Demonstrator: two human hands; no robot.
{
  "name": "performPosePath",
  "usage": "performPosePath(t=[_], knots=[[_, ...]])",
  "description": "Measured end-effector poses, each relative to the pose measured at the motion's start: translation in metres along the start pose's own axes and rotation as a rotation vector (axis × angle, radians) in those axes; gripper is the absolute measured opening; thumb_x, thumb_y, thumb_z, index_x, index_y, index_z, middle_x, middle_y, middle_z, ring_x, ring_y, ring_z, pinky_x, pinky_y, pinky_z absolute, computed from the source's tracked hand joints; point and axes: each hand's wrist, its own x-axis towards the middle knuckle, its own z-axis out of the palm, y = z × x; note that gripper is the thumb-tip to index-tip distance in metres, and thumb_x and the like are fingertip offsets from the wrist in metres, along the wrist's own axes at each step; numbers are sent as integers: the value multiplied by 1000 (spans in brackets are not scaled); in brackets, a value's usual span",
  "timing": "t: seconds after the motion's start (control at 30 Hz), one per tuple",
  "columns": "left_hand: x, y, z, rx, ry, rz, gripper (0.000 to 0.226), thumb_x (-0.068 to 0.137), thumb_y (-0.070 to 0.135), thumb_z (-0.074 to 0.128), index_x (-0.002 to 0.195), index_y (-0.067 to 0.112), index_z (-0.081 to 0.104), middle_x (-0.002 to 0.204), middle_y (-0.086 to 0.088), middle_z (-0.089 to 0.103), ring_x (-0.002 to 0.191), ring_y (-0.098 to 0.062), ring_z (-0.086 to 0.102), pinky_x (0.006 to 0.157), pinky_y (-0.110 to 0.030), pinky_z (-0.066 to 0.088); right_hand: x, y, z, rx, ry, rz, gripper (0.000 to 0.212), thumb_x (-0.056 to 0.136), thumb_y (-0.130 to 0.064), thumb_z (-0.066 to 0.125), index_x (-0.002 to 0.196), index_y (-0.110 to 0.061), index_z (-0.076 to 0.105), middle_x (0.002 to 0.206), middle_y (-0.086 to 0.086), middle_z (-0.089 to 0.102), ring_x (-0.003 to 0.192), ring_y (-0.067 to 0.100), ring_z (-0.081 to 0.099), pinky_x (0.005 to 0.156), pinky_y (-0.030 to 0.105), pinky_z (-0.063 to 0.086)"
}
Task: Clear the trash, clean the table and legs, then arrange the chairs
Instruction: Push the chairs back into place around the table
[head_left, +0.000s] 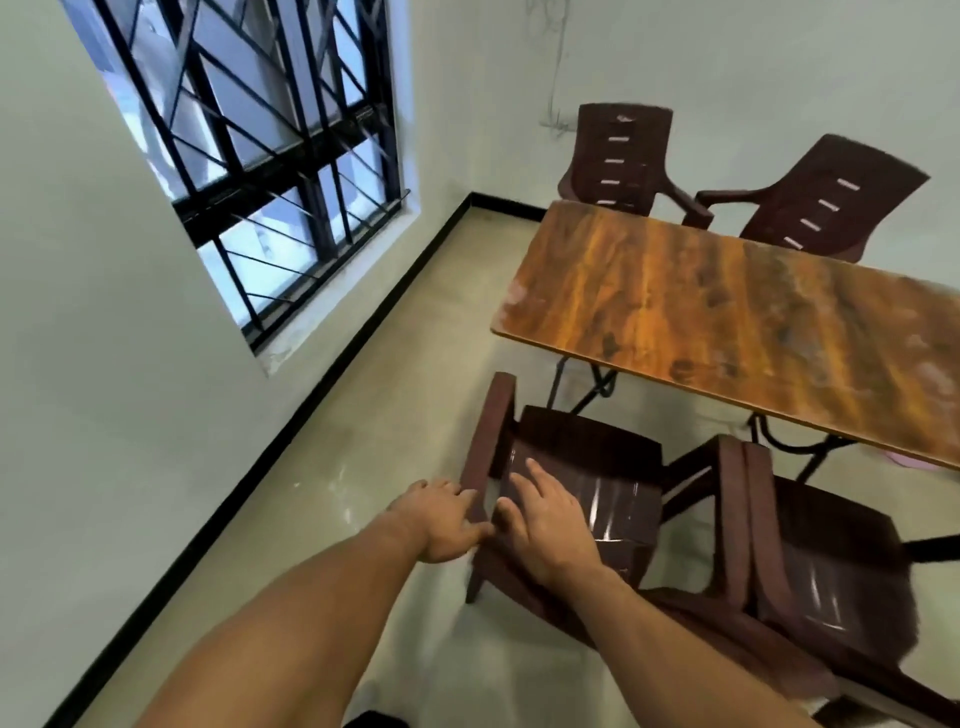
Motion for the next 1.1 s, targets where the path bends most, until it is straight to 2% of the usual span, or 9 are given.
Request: performPosePath(t=[0.07, 0.2, 0.33, 0.6, 0.77, 0.83, 0.93, 1.03, 1.1], knots=[[0, -35, 1, -20, -21, 21, 78, 97, 68, 25, 156, 16, 29, 159, -10, 35, 147, -26, 30, 120, -45, 24, 18, -21, 15, 3, -30, 91, 55, 102, -54, 33, 148, -25, 42, 164, 3, 23, 149, 22, 24, 118, 40, 24], [12, -85, -1, -52, -46, 99, 72, 98, 64, 29, 154, 17, 31, 157, -9, 36, 145, -25, 30, 119, -45, 23, 43, -42, 30, -4, -72, 223, 58, 101, -57, 30, 148, -25, 42, 164, 2, 22, 149, 22, 22, 119, 42, 24], [48, -115, -17, -14, -16, 164, 74, 99, 63, 26, 158, 17, 21, 165, -7, 21, 153, -24, 15, 123, -47, 15, 77, -47, 32, -18, -48, 328, 59, 102, -56, 28, 150, -25, 39, 165, 1, 20, 150, 21, 20, 120, 43, 22], [149, -161, -78, 56, 14, 279, 72, 101, 58, 29, 159, 19, 13, 168, -4, 10, 155, -20, 5, 125, -43, 6, 193, -33, 35, -6, 71, 407, 56, 103, -52, 29, 152, -23, 35, 165, 4, 18, 150, 22, 18, 119, 40, 22], [242, -202, -125, 174, -117, 293, 75, 100, 57, 33, 160, 17, 10, 168, -5, 8, 155, -22, 5, 125, -44, 6, 301, -18, 34, 18, 105, 465, 60, 102, -51, 22, 155, -22, 28, 165, 8, 16, 151, 26, 13, 122, 41, 19], [274, -207, -144, 214, -134, 310, 76, 100, 55, 37, 160, 17, 9, 168, -6, 5, 155, -23, 4, 125, -44, 6, 334, -14, 31, 9, 58, 471, 64, 100, -52, 21, 157, -23, 19, 166, 9, 8, 153, 28, 5, 122, 46, 15], [326, -204, -171, 272, -118, 398, 80, 97, 47, 45, 160, 17, 6, 169, -7, 0, 155, -23, 1, 125, -44, 6, 379, 0, 19, -21, -34, 494, 65, 103, -52, 25, 159, -27, 5, 167, 7, -8, 153, 28, -12, 121, 53, 1], [380, -203, -201, 301, -114, 468, 84, 94, 40, 50, 160, 17, 3, 169, -8, 0, 155, -24, 1, 125, -45, 6, 423, 15, 6, -81, -50, 497, 66, 102, -52, 23, 159, -26, 0, 167, 8, -9, 152, 29, -16, 120, 57, -7], [409, -201, -218, 321, -128, 507, 84, 93, 35, 51, 160, 17, 4, 168, -7, 2, 155, -24, 1, 125, -45, 5, 446, 20, 1, -88, -74, 497, 66, 102, -51, 19, 159, -25, -2, 167, 8, -11, 152, 28, -17, 118, 55, -12]])
